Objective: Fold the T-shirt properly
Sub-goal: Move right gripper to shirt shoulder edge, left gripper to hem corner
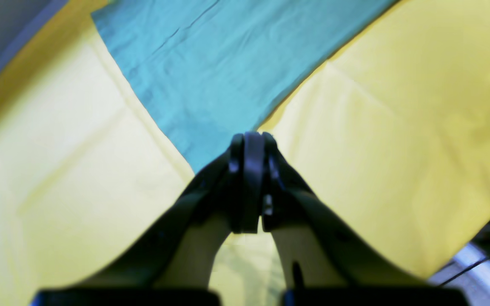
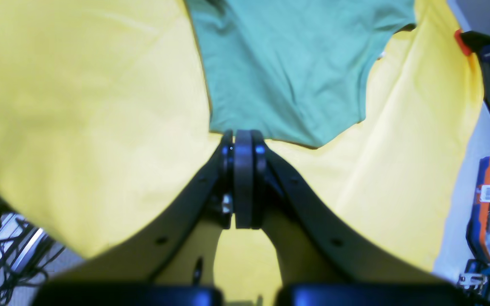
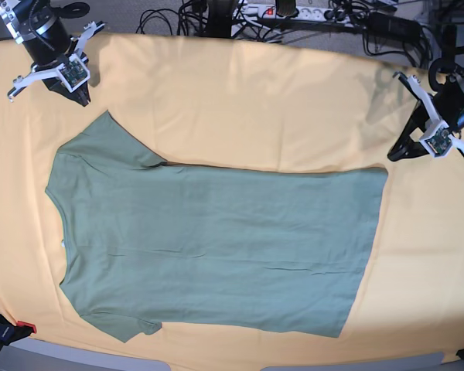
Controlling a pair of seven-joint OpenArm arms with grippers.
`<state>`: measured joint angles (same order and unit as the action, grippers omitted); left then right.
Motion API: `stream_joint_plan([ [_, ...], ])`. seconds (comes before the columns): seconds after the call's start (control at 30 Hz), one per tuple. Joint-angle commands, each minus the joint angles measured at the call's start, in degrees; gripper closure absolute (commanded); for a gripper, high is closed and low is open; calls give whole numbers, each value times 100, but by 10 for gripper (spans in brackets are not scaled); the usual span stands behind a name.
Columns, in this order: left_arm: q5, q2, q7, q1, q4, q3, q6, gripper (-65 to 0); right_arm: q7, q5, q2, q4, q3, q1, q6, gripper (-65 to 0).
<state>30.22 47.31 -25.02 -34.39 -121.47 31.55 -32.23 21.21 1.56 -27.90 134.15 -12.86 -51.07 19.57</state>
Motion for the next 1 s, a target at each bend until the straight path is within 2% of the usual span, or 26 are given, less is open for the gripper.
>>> stream_joint_plan([
  [0.0,-101,227,304,33,-66,-46,0,0,-109,20,-52,85,-33,-35,28,0],
  [0.07,-704,461,752,35,-63,-315,63,0,-109,20,-50,85,-33,-35,153,0],
  [0.17,-1569,732,1241,197,103,-859,354,0,-105,22,-50,85,-33,-37,214,0],
  [0.3,-2236,1034,1480,837,560,-1722,376,-249,-101,20,-20,85,-33,-87,214,0],
  [0.37,-2481,1141,1493,1276,807,-2087,378,-303,-63,15,-4,85,-33,-149,278,0],
  [0.53,-2577,1307,1681,2380,1478,-2909,278,-303,-63,22,179,85,-33,-149,501,0],
  [0.7,-3252,1493,2079,3399,2092,-4107,229,-303,-63,17,249,85,-33,-151,553,0],
  [0.87,-3681,1523,2081,4315,2553,-5320,247,-303,-66,20,249,85,-33,-260,555,0],
  [0.97,-4162,1523,2245,4822,2806,-5993,389,-303,-66,17,249,85,-33,-260,555,0],
])
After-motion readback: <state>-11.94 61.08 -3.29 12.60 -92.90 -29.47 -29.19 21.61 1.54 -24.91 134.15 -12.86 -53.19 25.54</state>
